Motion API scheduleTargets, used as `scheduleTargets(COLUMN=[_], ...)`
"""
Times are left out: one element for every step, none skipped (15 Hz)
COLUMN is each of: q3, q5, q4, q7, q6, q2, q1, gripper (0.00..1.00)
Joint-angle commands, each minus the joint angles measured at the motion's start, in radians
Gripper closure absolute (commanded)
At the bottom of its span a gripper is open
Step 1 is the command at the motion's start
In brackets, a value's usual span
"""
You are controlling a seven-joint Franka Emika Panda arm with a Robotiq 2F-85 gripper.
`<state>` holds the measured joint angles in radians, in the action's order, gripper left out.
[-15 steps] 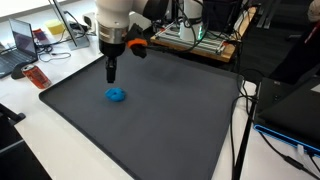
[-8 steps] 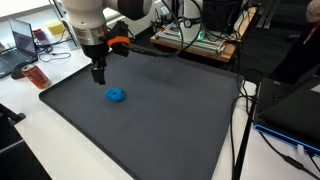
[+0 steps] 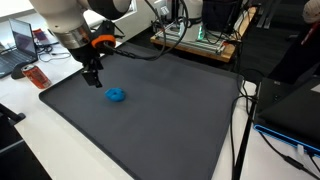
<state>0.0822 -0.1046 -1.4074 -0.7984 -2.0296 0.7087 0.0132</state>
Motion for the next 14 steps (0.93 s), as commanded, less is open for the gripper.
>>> scheduleTargets(q3=[-0.004,-0.004,-0.006,-0.008,-0.01,-0.012,-0.008,-0.012,-0.012,-0.012,-0.016,-0.018,-0.021,-0.025], q5=[0.09,0.107,0.123,0.14,0.157,0.176,0.186,0.202,0.214,0.228,0.244,0.258,0.275,0.292], q4=[0.142,0.166,0.189,0.213,0.236,0.256,0.277,0.294,0.312,0.327,0.338,0.349,0.356,0.361], q7=[0.069,0.074,0.083,0.09,0.099,0.107,0.106,0.117,0.121,0.127,0.14,0.148,0.156,0.171], q6=[0.102,0.123,0.142,0.163,0.182,0.197,0.21,0.221,0.227,0.234,0.238,0.235,0.226,0.216], q2=[0.081,0.096,0.109,0.124,0.139,0.153,0.168,0.181,0.196,0.21,0.223,0.235,0.247,0.256], q1=[-0.028,-0.034,-0.04,-0.046,-0.053,-0.06,-0.063,-0.072,-0.079,-0.086,-0.098,-0.106,-0.118,-0.129], gripper=[0.0,0.0,0.0,0.0,0.0,0.0,0.0,0.0,0.0,0.0,0.0,0.0,0.0,0.0])
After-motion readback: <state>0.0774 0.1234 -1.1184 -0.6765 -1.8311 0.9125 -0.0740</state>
